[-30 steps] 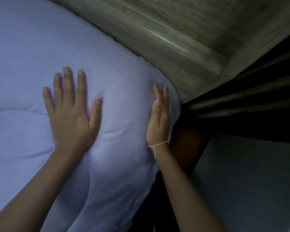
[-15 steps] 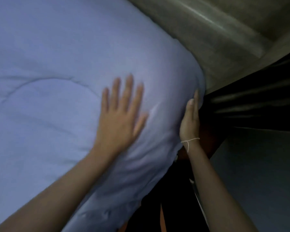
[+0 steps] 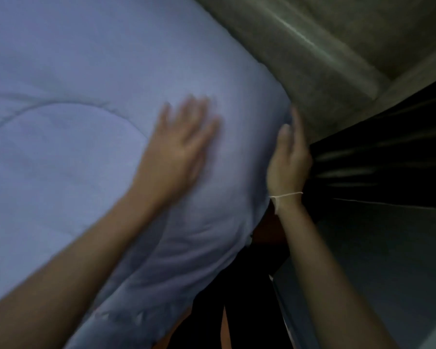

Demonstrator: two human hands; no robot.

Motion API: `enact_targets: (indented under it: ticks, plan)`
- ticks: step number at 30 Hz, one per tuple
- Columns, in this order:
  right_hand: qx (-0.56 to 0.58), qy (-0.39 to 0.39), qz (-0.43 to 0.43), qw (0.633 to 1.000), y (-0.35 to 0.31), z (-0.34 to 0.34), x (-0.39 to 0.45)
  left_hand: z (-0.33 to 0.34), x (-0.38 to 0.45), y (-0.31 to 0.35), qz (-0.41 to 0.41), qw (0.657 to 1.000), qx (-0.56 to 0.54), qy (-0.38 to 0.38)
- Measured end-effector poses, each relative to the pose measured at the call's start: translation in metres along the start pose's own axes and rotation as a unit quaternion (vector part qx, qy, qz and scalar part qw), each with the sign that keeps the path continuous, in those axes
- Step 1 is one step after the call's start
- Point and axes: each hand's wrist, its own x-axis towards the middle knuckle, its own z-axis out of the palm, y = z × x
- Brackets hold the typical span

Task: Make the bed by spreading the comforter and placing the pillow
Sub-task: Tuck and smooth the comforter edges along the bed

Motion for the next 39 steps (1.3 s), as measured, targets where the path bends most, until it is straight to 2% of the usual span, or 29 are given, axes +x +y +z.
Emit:
enact_targets:
  ticks: [3,5,7,9,11,15,17,19,22,25,28,32,35,37,39]
  plan:
    - [-0.045,-0.065,-0.112,0.991,-0.013,0.034,0.005,-0.011,0.052,-0.041,-0.131,0.989,0.032,-0.053]
    - [-0.066,-0.077,-0.095,0.99,0.001,0.047,0.008,-0.005,0.079,-0.049,-0.139,0.986,0.028,-0.087]
    - [-0.058,-0.046,-0.057,0.996,0.021,0.05,0.008,0.006,0.099,-0.042,-0.126,0.984,0.034,-0.122]
    - [-0.015,-0.027,-0.002,1.0,0.036,0.048,0.0,0.016,0.108,-0.029,-0.11,0.983,0.059,-0.133]
    - [0.027,-0.041,0.097,0.994,0.052,0.046,-0.007,0.023,0.111,-0.019,-0.105,0.983,0.071,-0.133]
    - [0.034,-0.08,0.319,0.944,0.082,0.031,-0.008,0.024,0.113,-0.019,-0.113,0.981,0.058,-0.146]
    - [0.001,-0.052,0.348,0.936,0.084,0.025,-0.009,0.013,0.114,-0.021,-0.103,0.984,-0.002,-0.147]
    - [0.0,0.019,0.361,0.933,0.082,0.024,-0.017,-0.005,0.103,-0.029,-0.102,0.985,-0.071,-0.117]
    - [0.014,0.043,0.436,0.899,0.075,0.031,-0.03,-0.022,0.065,-0.053,-0.149,0.986,-0.046,-0.053]
    - [-0.063,0.035,0.395,0.916,0.07,0.038,-0.039,-0.017,0.031,-0.064,-0.195,0.979,0.004,-0.063]
    - [-0.107,0.046,0.342,0.932,0.081,0.037,-0.035,-0.003,0.028,-0.061,-0.201,0.977,0.029,-0.066]
    - [-0.165,0.033,0.326,0.93,0.104,0.025,-0.014,-0.001,0.029,-0.055,-0.192,0.979,0.034,-0.059]
    - [-0.145,0.022,0.34,0.929,0.108,0.031,-0.011,0.001,0.027,-0.049,-0.191,0.979,0.027,-0.065]
    - [-0.129,0.058,0.349,0.926,0.099,0.034,-0.013,-0.001,0.027,-0.052,-0.192,0.979,0.01,-0.065]
    - [-0.085,0.117,0.305,0.941,0.077,0.029,-0.017,-0.007,0.027,-0.056,-0.188,0.98,-0.031,-0.062]
